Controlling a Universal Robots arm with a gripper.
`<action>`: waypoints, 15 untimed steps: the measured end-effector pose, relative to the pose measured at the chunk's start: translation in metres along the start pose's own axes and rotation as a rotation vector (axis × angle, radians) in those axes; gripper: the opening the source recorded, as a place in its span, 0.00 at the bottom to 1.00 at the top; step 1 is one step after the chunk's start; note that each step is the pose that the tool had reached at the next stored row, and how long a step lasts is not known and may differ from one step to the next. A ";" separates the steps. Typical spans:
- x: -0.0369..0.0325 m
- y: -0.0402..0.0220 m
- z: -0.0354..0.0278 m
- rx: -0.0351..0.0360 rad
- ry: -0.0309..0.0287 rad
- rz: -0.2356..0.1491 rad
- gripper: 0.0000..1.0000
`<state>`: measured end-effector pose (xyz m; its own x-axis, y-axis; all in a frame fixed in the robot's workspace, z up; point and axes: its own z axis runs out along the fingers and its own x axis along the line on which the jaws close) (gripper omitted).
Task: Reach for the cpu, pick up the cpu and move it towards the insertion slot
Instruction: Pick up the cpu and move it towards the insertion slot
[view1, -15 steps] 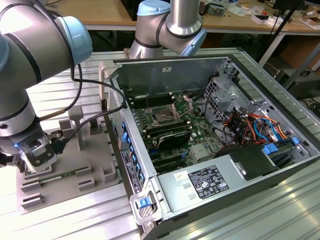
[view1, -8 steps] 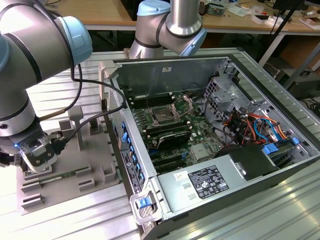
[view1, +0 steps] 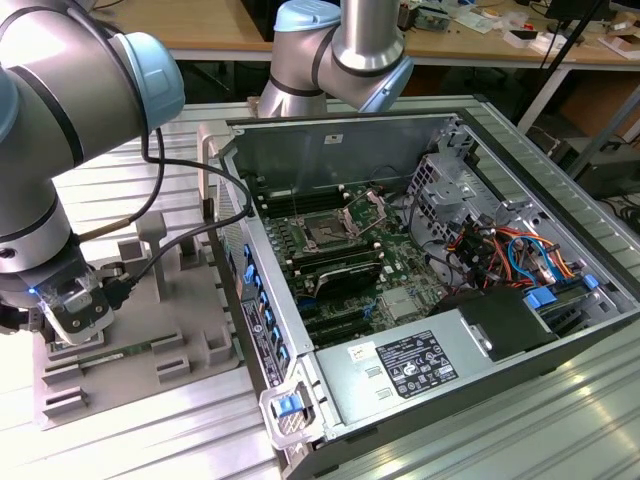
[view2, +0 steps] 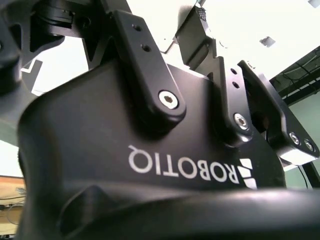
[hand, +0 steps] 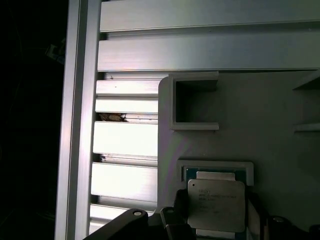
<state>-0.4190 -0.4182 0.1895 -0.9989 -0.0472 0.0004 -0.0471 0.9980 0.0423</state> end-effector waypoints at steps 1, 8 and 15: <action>0.0000 0.0000 0.0000 0.0000 0.0000 0.000 0.55; 0.0000 0.0000 0.0001 0.0000 0.0000 0.000 0.55; 0.0000 0.0001 -0.0015 -0.0001 -0.0001 0.000 0.55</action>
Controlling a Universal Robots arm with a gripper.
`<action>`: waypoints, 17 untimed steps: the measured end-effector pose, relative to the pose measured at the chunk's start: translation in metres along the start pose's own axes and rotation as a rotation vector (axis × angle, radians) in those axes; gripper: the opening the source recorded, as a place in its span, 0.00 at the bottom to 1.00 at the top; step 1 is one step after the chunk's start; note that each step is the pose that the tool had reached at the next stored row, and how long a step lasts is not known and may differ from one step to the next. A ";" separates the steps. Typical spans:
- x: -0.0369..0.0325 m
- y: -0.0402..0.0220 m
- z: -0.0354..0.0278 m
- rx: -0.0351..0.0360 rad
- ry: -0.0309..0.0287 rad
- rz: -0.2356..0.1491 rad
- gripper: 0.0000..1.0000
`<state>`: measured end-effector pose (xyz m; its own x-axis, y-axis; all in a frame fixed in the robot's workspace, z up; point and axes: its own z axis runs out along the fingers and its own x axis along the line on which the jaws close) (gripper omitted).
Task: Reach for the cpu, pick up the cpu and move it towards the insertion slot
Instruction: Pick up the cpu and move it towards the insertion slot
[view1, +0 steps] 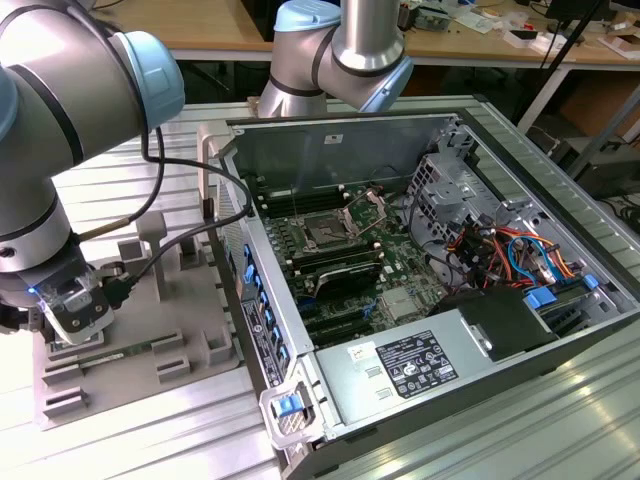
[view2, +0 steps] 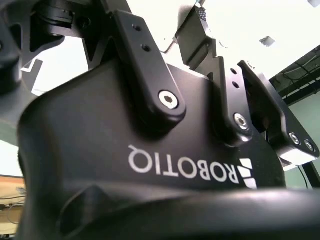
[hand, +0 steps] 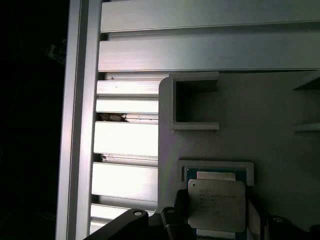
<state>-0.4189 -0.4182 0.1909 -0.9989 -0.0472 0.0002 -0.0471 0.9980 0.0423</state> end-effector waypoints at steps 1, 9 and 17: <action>0.0000 0.0000 -0.0003 0.0000 0.0000 0.000 0.55; 0.0000 0.0001 -0.0026 0.0000 0.0001 0.000 0.55; 0.0001 0.0002 -0.0043 0.0003 0.0004 0.000 0.55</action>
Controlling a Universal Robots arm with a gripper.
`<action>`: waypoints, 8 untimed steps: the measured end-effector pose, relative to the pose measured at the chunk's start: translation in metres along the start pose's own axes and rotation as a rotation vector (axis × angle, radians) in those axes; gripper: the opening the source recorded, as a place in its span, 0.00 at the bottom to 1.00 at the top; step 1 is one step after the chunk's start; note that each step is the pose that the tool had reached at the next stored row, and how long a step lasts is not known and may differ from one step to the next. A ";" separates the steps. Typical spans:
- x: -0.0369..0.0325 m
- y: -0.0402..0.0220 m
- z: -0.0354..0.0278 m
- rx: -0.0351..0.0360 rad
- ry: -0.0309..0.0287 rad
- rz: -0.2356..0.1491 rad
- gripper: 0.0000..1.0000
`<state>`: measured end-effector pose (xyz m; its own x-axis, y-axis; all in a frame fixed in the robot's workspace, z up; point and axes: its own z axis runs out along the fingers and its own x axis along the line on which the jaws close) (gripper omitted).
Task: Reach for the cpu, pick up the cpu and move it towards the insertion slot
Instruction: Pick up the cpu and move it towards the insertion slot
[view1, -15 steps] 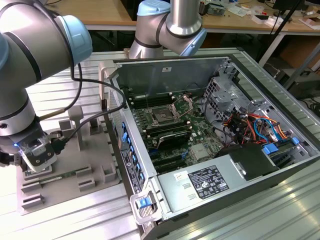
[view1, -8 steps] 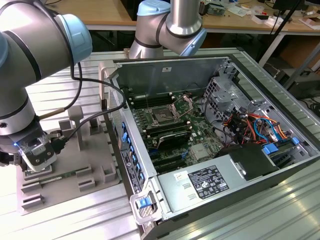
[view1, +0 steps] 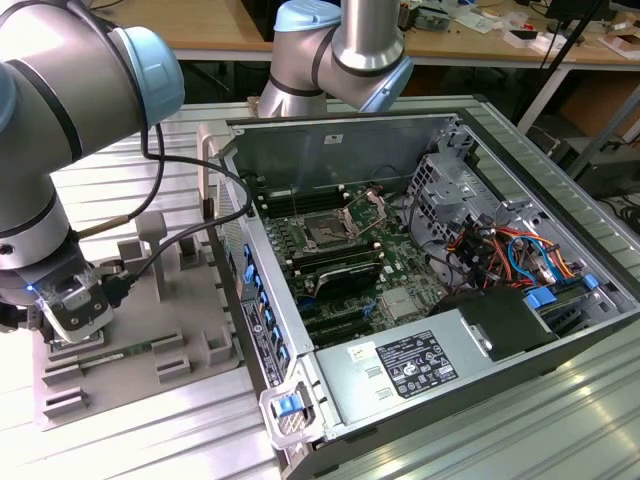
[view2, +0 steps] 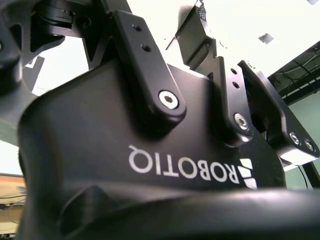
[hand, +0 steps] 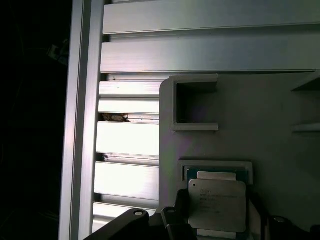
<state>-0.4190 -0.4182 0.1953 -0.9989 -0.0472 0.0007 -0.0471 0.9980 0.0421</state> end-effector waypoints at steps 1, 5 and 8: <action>0.0000 0.0000 -0.0004 -0.0002 -0.0003 0.000 0.55; 0.0000 0.0001 -0.0017 -0.0003 -0.0004 0.000 0.55; 0.0000 0.0001 -0.0023 -0.0002 -0.0004 0.000 0.55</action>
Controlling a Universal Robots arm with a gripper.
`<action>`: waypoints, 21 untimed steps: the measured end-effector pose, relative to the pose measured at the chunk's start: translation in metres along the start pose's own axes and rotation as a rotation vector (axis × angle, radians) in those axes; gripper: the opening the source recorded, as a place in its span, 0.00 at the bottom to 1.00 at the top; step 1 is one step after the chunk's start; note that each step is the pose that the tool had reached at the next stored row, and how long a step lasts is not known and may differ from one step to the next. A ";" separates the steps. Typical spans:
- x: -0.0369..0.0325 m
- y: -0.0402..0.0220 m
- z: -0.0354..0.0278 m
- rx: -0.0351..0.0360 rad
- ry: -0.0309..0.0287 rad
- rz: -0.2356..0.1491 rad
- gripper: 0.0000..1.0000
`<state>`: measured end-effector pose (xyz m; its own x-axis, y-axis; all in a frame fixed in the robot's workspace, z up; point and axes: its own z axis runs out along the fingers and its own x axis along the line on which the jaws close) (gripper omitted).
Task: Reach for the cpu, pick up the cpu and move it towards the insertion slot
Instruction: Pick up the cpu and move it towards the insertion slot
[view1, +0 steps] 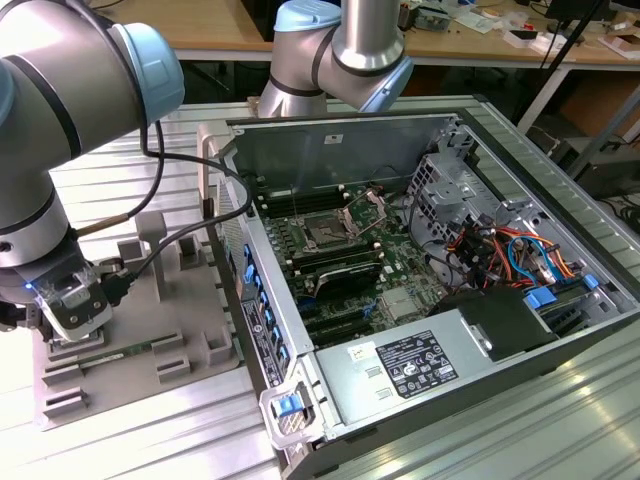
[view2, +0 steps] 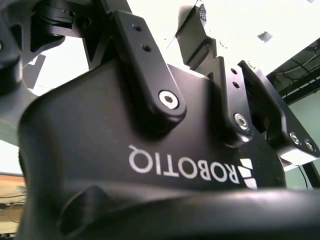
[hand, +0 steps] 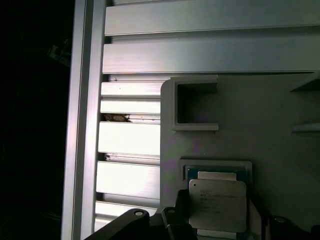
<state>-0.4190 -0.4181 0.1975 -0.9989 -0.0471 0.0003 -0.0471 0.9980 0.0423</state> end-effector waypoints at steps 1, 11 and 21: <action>0.0000 0.0000 -0.0001 0.0000 0.0000 0.000 0.55; 0.0000 0.0001 -0.0032 0.0000 0.0000 0.000 0.55; 0.0000 0.0002 -0.0060 0.0000 0.0000 0.000 0.55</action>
<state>-0.4190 -0.4182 0.2036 -0.9989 -0.0472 0.0003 -0.0471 0.9980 0.0423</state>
